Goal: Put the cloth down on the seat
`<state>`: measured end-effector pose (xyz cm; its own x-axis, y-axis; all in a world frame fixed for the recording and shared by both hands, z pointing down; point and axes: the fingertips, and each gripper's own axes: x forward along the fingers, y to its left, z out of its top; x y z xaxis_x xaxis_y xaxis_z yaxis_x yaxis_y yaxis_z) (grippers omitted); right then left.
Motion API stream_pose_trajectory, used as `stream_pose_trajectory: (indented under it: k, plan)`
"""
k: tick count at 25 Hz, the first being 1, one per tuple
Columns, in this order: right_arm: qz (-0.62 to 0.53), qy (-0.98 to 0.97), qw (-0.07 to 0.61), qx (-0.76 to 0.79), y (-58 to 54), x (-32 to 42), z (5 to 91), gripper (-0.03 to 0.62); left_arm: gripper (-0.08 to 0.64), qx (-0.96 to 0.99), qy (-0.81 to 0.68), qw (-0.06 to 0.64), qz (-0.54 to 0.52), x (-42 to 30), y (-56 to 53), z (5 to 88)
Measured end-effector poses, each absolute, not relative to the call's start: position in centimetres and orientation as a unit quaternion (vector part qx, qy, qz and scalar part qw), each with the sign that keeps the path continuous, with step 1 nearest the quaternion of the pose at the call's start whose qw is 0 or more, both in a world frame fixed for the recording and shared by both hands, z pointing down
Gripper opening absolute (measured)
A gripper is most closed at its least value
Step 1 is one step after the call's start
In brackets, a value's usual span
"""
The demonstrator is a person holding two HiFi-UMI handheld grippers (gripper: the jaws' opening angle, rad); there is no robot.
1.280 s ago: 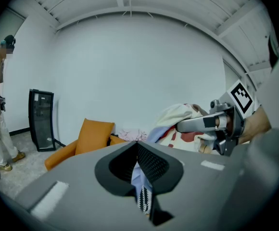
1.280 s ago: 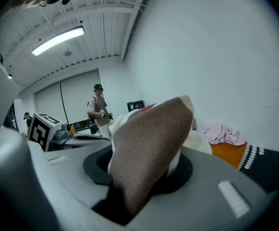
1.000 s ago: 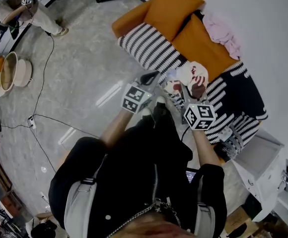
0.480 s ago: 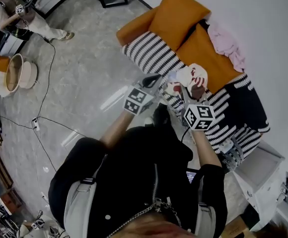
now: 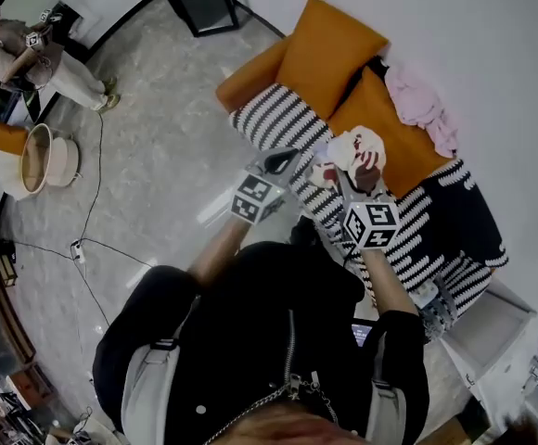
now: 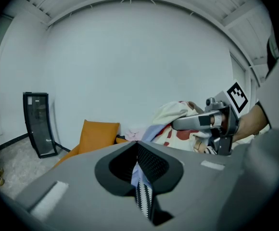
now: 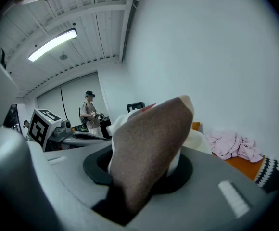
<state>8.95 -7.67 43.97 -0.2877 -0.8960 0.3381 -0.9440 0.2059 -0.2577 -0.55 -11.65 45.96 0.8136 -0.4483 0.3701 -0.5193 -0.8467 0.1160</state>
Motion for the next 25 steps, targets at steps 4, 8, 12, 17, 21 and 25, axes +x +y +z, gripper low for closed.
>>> stream_pose_trajectory:
  k: [4, 8, 12, 17, 21, 25]
  plan:
    - [0.214, -0.776, 0.051, 0.591, -9.6, 10.7, 44.5, 0.152, 0.011, 0.945, -0.258, 0.106, 0.173, 0.7, -13.4, 45.6]
    - [0.218, -0.78, 0.042, 0.585, -11.4, 12.1, 45.0, 0.152, 0.011, 0.941, -0.268, 0.099, 0.182, 1.4, -15.1, 45.4]
    - [0.224, -0.784, 0.037, 0.578, -12.9, 13.3, 45.9, 0.152, 0.011, 0.936, -0.281, 0.095, 0.19, 2.1, -16.6, 45.5]
    - [0.23, -0.789, 0.043, 0.568, -14.4, 14.7, 46.9, 0.152, 0.011, 0.931, -0.298, 0.101, 0.186, 3.1, -18.0, 46.0]
    - [0.235, -0.793, 0.05, 0.559, -15.6, 15.1, 47.3, 0.152, 0.011, 0.927, -0.309, 0.106, 0.187, 3.2, -18.9, 46.2]
    - [0.237, -0.799, 0.057, 0.55, -16.6, 15.0, 47.5, 0.152, 0.011, 0.922, -0.32, 0.113, 0.186, 2.8, -19.6, 46.5]
